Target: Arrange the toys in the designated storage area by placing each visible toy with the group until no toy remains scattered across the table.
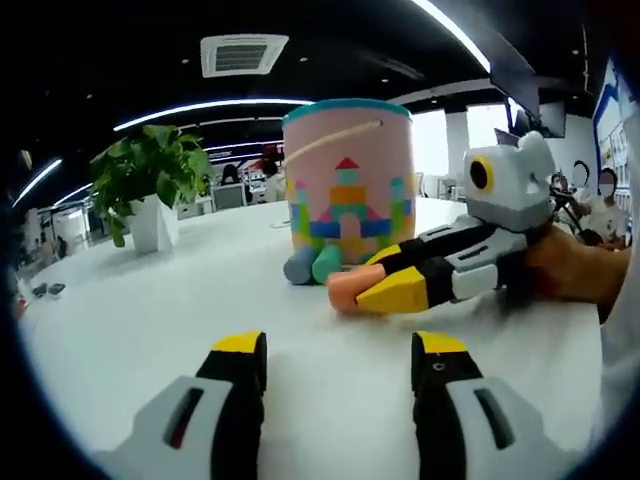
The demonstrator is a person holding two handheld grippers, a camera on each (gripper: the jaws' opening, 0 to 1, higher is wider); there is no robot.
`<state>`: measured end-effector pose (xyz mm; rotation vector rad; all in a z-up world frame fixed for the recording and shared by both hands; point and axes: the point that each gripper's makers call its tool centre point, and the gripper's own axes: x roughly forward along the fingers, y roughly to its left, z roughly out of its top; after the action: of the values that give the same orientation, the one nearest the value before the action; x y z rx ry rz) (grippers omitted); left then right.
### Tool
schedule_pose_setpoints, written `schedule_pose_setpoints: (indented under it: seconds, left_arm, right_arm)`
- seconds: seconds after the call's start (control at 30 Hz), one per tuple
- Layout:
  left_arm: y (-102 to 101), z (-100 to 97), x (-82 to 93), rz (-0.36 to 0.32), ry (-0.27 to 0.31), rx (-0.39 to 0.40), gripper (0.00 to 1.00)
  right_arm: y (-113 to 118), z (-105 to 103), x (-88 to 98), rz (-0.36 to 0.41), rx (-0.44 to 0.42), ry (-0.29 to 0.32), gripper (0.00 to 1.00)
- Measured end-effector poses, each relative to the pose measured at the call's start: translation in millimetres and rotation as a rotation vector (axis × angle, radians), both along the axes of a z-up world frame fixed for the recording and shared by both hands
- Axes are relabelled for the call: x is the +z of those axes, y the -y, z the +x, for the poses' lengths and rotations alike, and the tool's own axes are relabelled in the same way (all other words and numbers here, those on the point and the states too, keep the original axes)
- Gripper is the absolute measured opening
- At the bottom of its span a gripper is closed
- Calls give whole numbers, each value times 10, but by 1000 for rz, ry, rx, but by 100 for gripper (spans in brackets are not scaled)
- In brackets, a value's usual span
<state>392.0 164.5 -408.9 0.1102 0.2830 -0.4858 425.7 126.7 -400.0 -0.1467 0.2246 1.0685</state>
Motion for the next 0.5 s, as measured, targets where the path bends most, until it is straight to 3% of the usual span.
schedule_pose_setpoints:
  seconds: [0.2, 0.5]
  left_arm:
    - [-3, 0, -6, 27, 12, 4, 60]
    - [-6, -5, -10, 48, 19, 4, 60]
  right_arm:
    - [135, -13, 198, 19, -21, 24, 20]
    - [495, -97, 801, 63, -8, 58, 20]
